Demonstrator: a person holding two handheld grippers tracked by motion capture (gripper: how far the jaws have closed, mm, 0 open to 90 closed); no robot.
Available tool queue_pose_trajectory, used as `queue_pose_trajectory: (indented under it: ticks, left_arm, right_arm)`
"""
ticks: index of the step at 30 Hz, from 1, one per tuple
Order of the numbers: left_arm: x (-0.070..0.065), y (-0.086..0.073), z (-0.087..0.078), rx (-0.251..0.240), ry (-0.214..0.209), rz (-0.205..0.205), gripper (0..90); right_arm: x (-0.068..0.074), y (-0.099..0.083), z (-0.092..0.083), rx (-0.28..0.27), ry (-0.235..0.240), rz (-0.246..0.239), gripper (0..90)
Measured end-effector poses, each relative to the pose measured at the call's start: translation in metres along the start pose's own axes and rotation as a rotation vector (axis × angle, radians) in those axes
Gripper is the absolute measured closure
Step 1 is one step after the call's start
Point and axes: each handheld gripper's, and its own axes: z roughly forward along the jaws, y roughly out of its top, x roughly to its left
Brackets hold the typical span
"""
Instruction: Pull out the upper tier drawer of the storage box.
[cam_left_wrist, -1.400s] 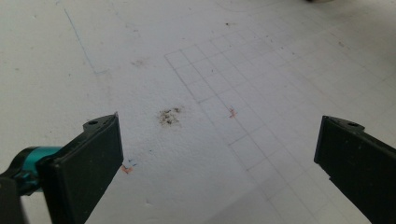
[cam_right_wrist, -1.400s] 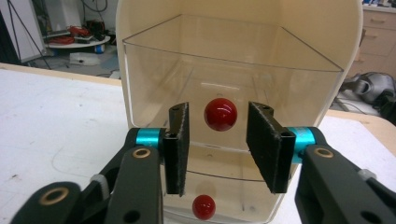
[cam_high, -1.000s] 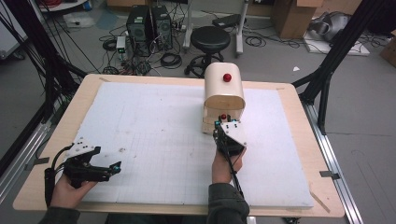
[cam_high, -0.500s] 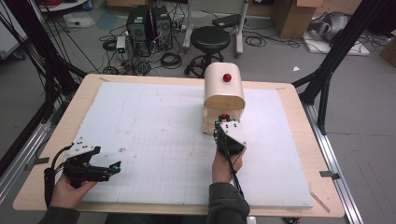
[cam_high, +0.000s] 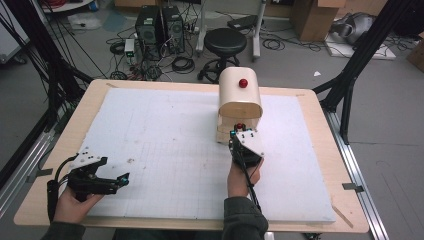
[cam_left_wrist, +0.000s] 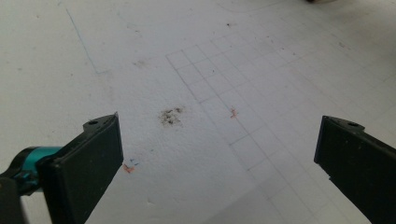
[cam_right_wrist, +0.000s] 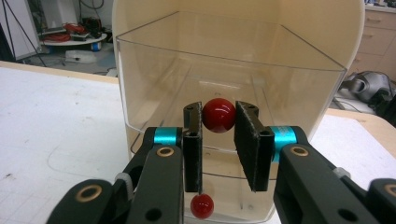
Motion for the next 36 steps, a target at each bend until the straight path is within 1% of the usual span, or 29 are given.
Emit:
queue_pose_trajectory:
  ticks: [7,15,36]
  left_arm:
    - [0.0,0.0,0.0,0.002,-0.001,0.003,1.7]
    - [-0.001,0.0,0.0,0.001,0.001,0.002,1.7]
    - [-0.001,0.0,0.0,0.004,0.001,0.004,1.7]
  right_arm:
    - [-0.002,-0.002,-0.006,-0.001,0.01,0.01,72.9]
    - [-0.002,-0.002,-0.011,0.002,0.014,0.002,72.9]
    - [-0.003,-0.006,-0.024,0.001,0.027,0.008,73.0]
